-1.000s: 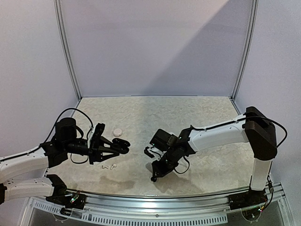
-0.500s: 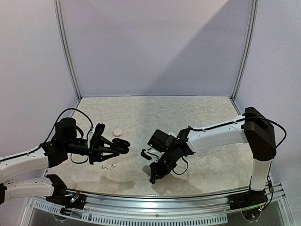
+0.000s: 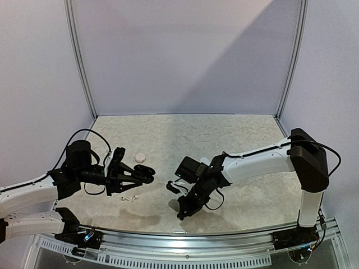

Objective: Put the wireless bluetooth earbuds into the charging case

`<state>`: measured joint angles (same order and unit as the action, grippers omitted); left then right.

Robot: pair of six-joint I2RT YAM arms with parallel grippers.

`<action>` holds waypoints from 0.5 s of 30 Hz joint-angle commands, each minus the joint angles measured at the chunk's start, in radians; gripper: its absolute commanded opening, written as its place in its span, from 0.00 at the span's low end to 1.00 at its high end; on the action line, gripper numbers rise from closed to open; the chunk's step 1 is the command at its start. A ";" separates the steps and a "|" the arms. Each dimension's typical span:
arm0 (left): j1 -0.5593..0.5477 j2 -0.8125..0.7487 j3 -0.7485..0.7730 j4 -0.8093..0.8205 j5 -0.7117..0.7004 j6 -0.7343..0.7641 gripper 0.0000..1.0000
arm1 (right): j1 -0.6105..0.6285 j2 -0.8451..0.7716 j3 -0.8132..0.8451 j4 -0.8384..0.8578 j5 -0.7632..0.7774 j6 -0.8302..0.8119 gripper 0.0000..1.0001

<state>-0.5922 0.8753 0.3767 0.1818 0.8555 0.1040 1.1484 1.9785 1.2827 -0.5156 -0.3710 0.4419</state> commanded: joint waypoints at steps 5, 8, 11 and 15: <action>0.011 -0.015 -0.015 0.028 -0.006 0.001 0.00 | 0.009 -0.007 0.075 -0.098 0.033 -0.065 0.00; 0.012 -0.015 -0.013 0.044 0.000 -0.004 0.00 | -0.012 -0.041 0.138 -0.146 0.063 -0.132 0.00; 0.012 -0.018 -0.013 0.060 0.021 -0.001 0.00 | -0.024 -0.122 0.188 -0.143 0.116 -0.231 0.00; 0.012 -0.016 -0.009 0.074 0.060 0.017 0.00 | -0.022 -0.266 0.179 -0.022 0.162 -0.353 0.00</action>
<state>-0.5903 0.8677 0.3767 0.2184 0.8703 0.1040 1.1320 1.8744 1.4376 -0.6220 -0.2787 0.2417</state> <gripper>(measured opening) 0.236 0.037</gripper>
